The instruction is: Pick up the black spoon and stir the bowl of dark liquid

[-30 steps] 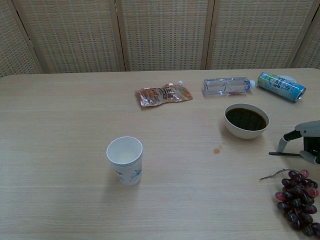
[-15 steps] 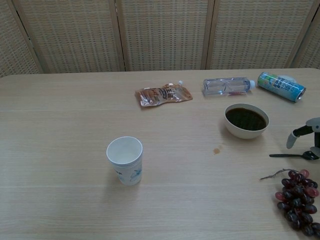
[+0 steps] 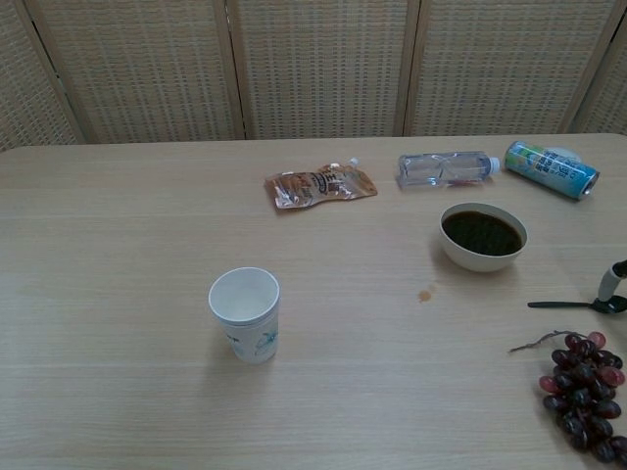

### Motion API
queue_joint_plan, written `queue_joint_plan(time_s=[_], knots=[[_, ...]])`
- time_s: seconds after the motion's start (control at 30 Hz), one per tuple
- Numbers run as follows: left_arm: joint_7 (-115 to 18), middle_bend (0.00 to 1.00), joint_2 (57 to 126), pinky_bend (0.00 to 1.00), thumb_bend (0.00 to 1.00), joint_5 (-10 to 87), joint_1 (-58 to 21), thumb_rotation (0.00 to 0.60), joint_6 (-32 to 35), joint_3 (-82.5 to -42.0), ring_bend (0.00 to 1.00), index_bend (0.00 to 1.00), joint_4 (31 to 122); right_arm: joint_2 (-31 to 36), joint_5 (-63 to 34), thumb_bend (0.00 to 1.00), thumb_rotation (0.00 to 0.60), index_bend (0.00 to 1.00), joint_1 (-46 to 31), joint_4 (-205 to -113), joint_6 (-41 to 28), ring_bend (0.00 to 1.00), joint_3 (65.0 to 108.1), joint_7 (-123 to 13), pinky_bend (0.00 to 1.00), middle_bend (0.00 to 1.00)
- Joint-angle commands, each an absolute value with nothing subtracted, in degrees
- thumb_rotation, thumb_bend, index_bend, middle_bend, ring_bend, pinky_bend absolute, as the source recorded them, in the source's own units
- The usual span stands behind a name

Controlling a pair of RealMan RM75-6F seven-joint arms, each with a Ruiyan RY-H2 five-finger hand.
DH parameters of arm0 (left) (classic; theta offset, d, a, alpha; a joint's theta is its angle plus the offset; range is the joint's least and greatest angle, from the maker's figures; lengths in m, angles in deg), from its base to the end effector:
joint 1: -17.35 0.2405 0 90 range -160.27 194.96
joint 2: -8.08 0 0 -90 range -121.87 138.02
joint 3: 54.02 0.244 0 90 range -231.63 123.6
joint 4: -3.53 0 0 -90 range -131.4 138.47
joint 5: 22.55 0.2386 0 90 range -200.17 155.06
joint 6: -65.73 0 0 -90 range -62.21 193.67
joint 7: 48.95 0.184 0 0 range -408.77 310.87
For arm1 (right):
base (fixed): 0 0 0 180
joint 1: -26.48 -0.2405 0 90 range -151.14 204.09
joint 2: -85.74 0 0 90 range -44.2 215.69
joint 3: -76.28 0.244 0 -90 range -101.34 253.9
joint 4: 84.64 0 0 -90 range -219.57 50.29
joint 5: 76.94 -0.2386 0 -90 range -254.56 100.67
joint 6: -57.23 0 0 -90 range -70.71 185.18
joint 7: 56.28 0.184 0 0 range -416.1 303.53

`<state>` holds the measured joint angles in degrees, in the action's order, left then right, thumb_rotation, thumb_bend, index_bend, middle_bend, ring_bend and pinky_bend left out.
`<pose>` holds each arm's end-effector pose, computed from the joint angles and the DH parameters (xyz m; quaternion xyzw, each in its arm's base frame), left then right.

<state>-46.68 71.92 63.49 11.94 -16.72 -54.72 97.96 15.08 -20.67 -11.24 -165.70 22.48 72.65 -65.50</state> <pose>-0.3081 0.2152 0.1106 -0.6153 -0.4054 -0.3646 0.5693 -0.3313 -0.3362 0.0011 0.7386 -0.5047 0.1093 0.4334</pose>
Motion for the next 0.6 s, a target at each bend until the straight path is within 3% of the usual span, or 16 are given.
queue_joint_plan(time_s=[0.03,0.6], knots=[[-46.56,0.0,71.87,0.0,0.31,63.52,11.98,0.6,-16.77,-54.67,0.0,0.0,98.06,14.83,-20.62,0.84,0.6,0.26,-11.01,-165.19,22.75,0.97,72.47,-65.25,0.98,0.96],[-45.68,0.0,71.49,0.0,0.31,63.37,12.47,0.6,-17.39,-54.45,0.0,0.0,98.91,12.53,-19.21,0.84,0.6,0.26,-10.6,-160.44,24.82,0.97,72.74,-63.49,0.98,0.96]])
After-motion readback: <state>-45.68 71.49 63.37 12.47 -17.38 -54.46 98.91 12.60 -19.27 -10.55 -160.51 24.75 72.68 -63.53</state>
